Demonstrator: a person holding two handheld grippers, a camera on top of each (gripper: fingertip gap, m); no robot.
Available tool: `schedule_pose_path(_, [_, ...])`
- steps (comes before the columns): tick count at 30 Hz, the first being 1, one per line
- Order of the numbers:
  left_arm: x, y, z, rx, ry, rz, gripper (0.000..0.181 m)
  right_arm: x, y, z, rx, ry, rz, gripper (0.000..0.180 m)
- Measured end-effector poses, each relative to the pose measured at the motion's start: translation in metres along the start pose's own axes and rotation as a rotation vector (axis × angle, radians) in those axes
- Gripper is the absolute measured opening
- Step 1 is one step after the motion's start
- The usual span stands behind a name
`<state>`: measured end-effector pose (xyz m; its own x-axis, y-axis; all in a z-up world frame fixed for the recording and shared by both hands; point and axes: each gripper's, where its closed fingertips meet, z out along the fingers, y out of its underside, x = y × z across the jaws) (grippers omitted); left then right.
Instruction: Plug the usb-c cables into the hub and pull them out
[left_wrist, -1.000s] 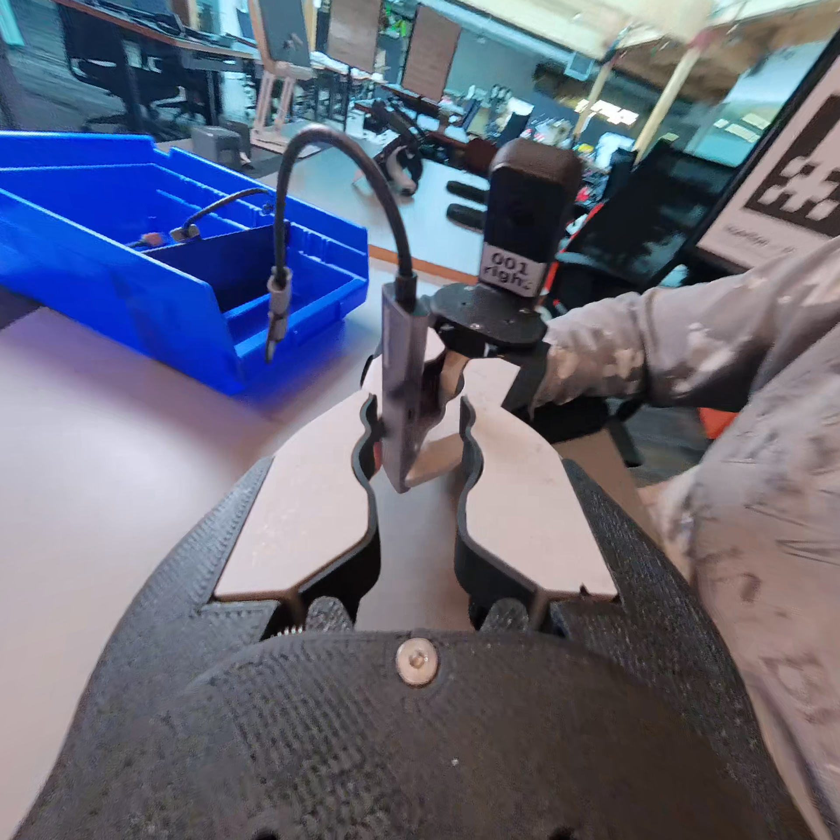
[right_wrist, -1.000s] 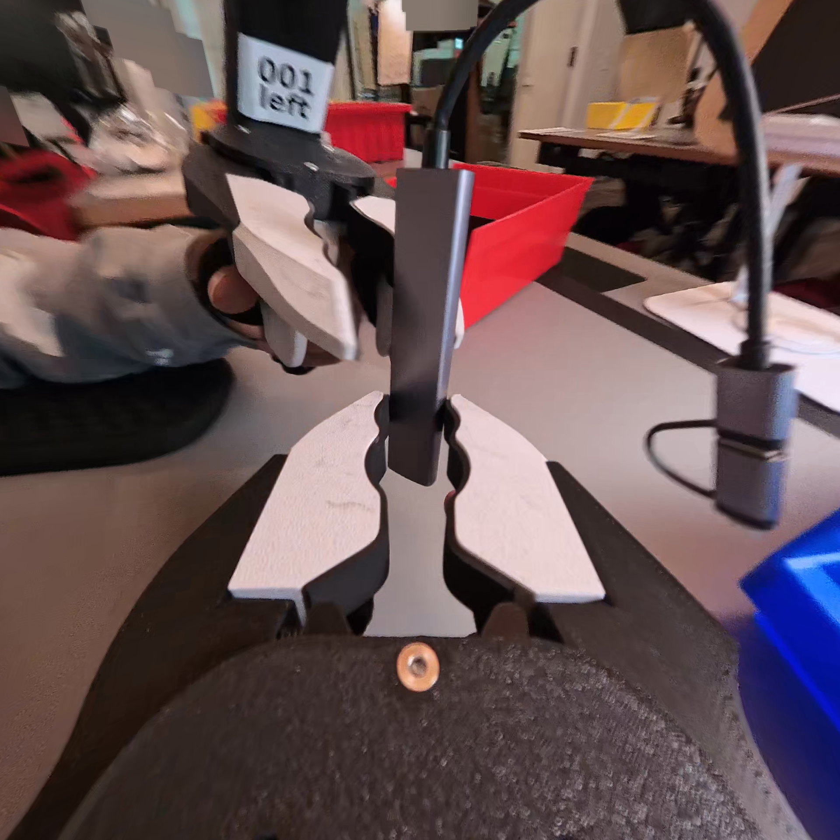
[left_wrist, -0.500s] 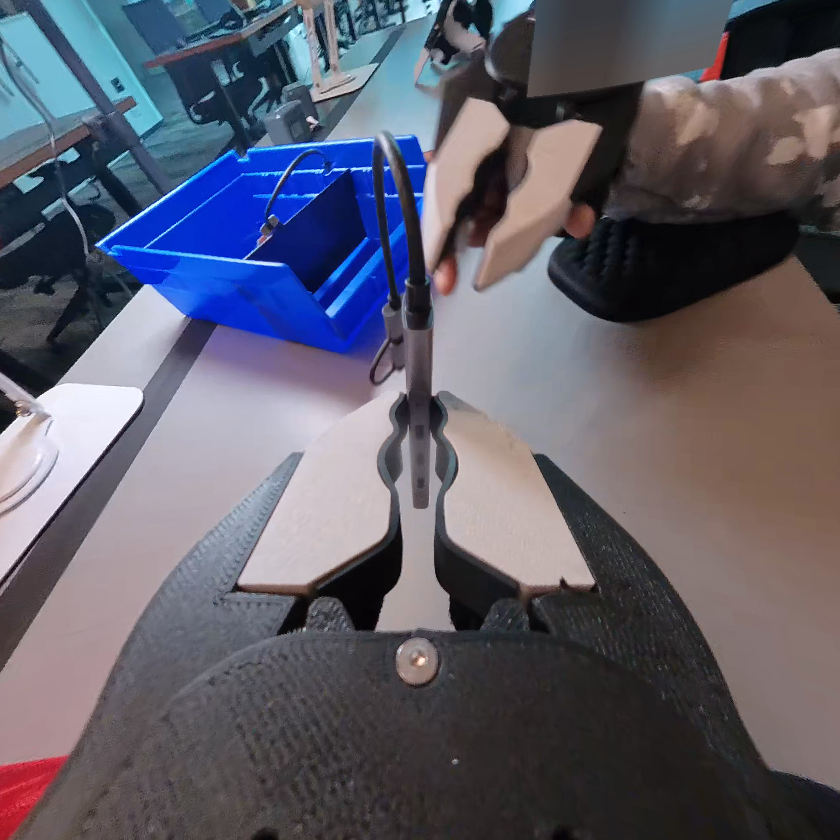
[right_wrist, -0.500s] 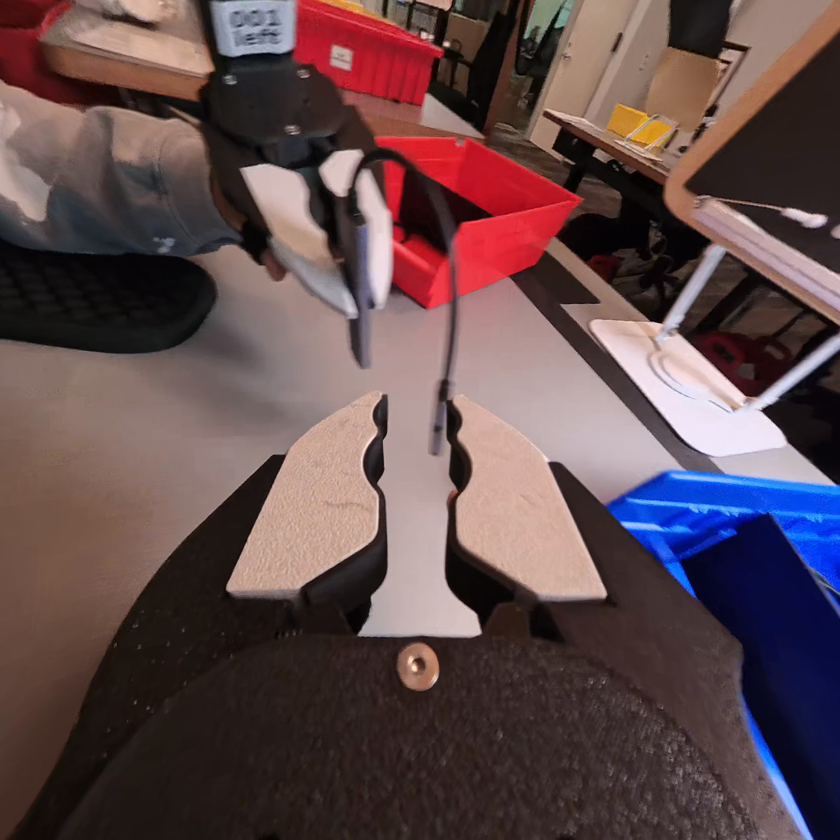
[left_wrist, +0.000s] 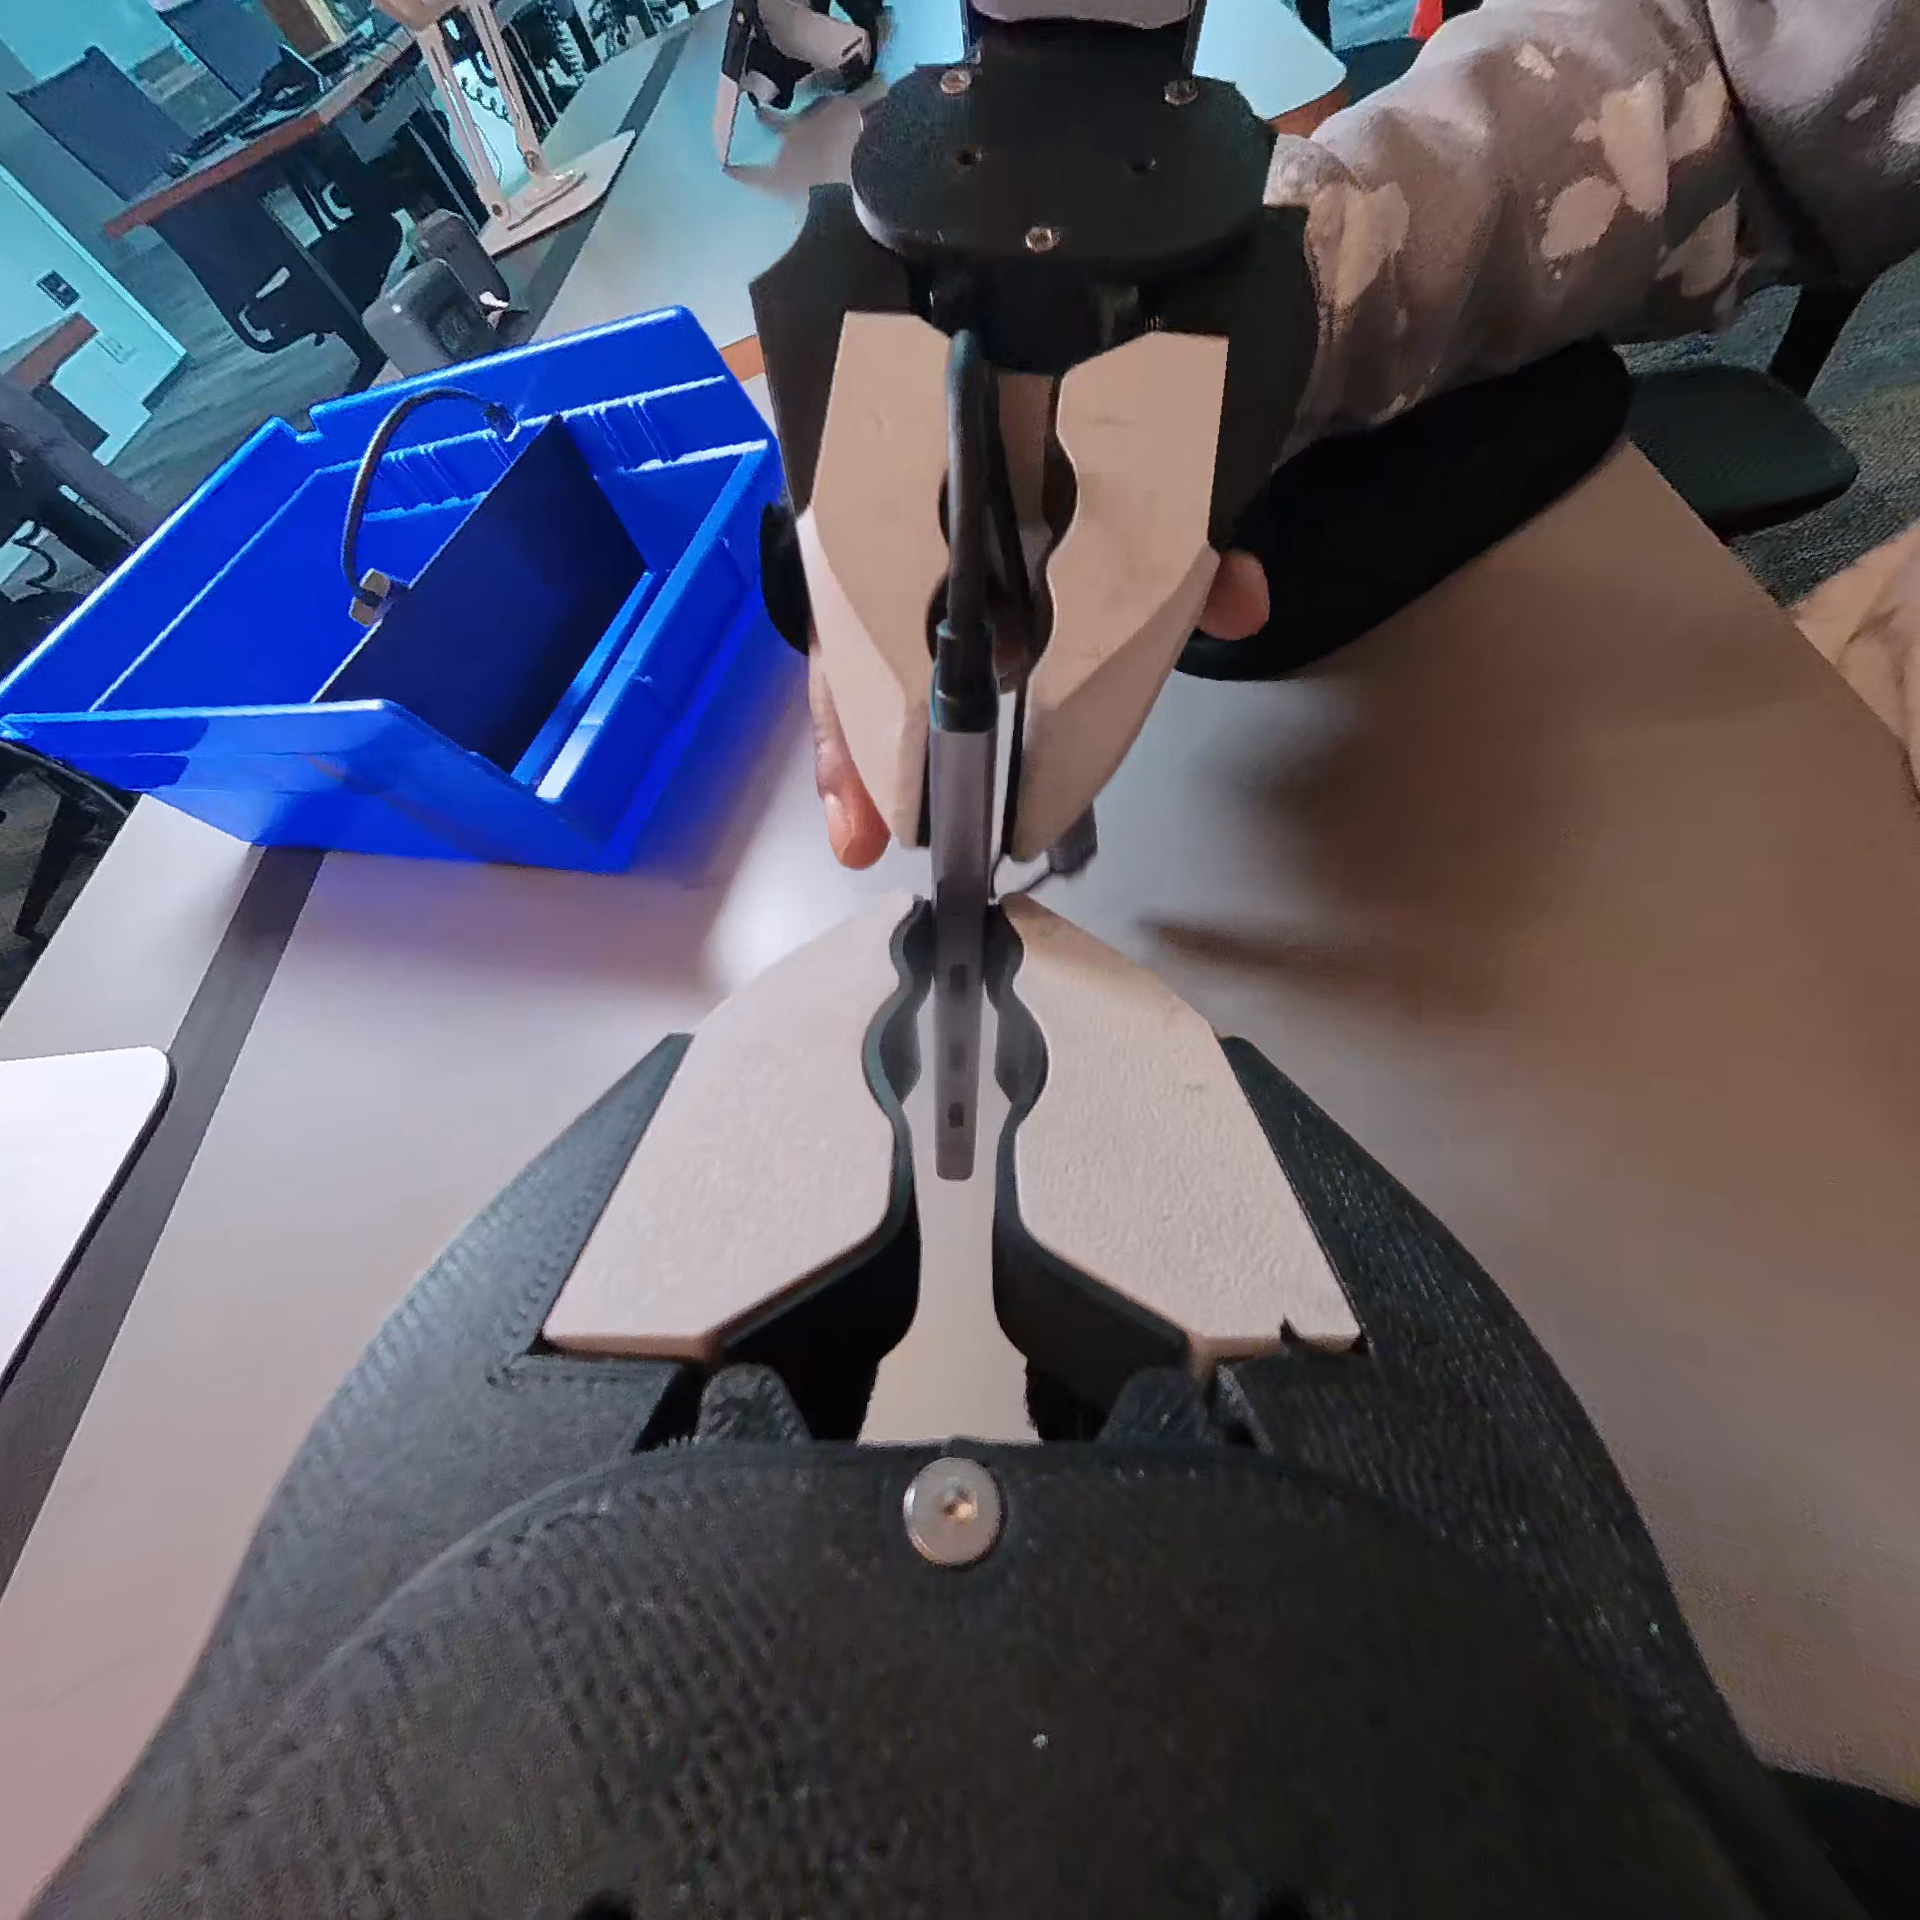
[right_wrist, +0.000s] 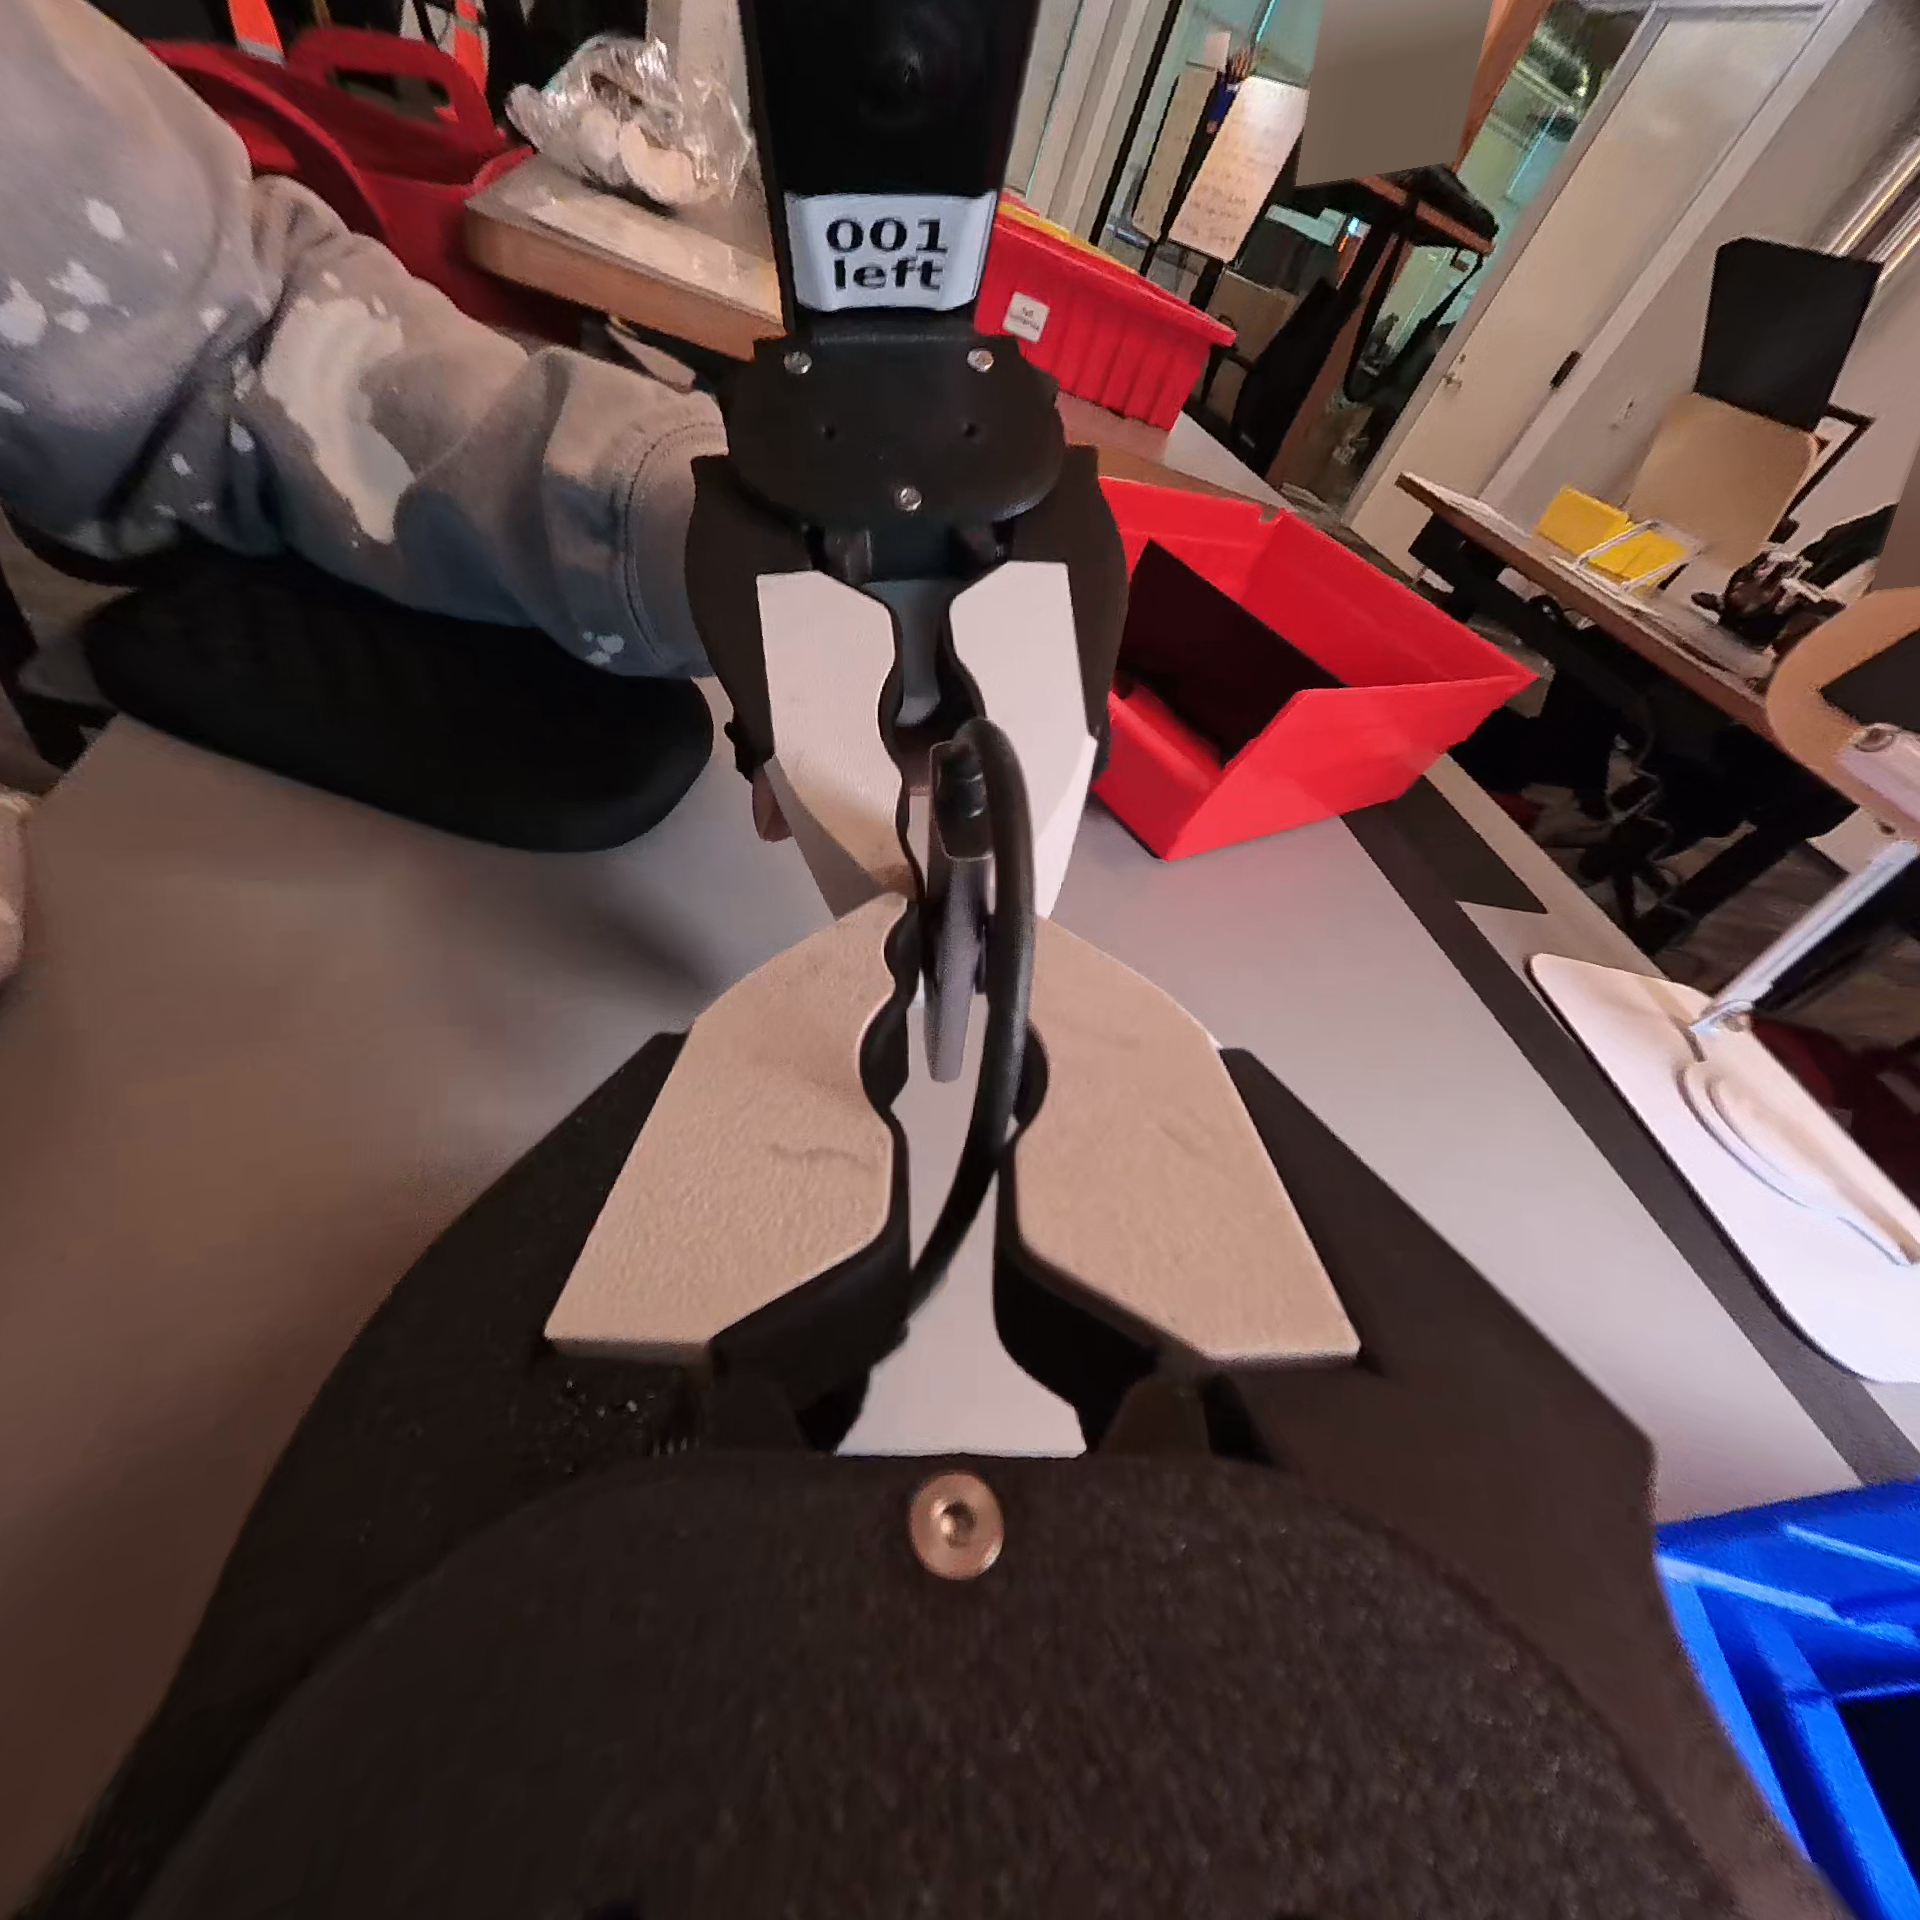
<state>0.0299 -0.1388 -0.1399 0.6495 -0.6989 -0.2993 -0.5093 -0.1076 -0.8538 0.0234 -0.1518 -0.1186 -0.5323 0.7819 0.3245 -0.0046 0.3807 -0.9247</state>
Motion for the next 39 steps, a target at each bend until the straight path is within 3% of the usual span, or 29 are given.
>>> schedule_pose_path(7, [-0.001,-0.011,-0.003,0.081,-0.012,-0.015,0.011,0.002,-0.01,-0.006,0.074,0.009,0.01,0.008])
schedule_pose_path(10, [-0.009,-0.004,-0.007,0.079,-0.021,-0.055,0.026,0.007,-0.02,-0.015,0.146,0.016,0.04,0.008])
schedule_pose_path(14, [-0.007,-0.002,-0.006,0.084,-0.008,-0.051,0.011,0.008,-0.026,-0.021,0.182,0.022,0.027,0.008])
schedule_pose_path(17, [-0.003,-0.007,-0.006,0.104,-0.005,-0.016,0.01,0.005,-0.032,-0.021,0.213,0.009,0.035,0.009])
schedule_pose_path(20, [0.003,-0.015,-0.006,0.142,0.019,-0.006,0.01,-0.003,-0.019,-0.011,0.125,-0.009,-0.014,0.019])
schedule_pose_path(33, [0.008,-0.006,-0.001,0.111,0.028,0.023,0.01,-0.006,0.0,0.0,0.019,0.028,-0.115,0.01])
schedule_pose_path(39, [0.001,-0.008,-0.009,0.123,0.063,-0.085,0.018,0.0,0.003,0.0,-0.016,0.063,-0.155,0.009])
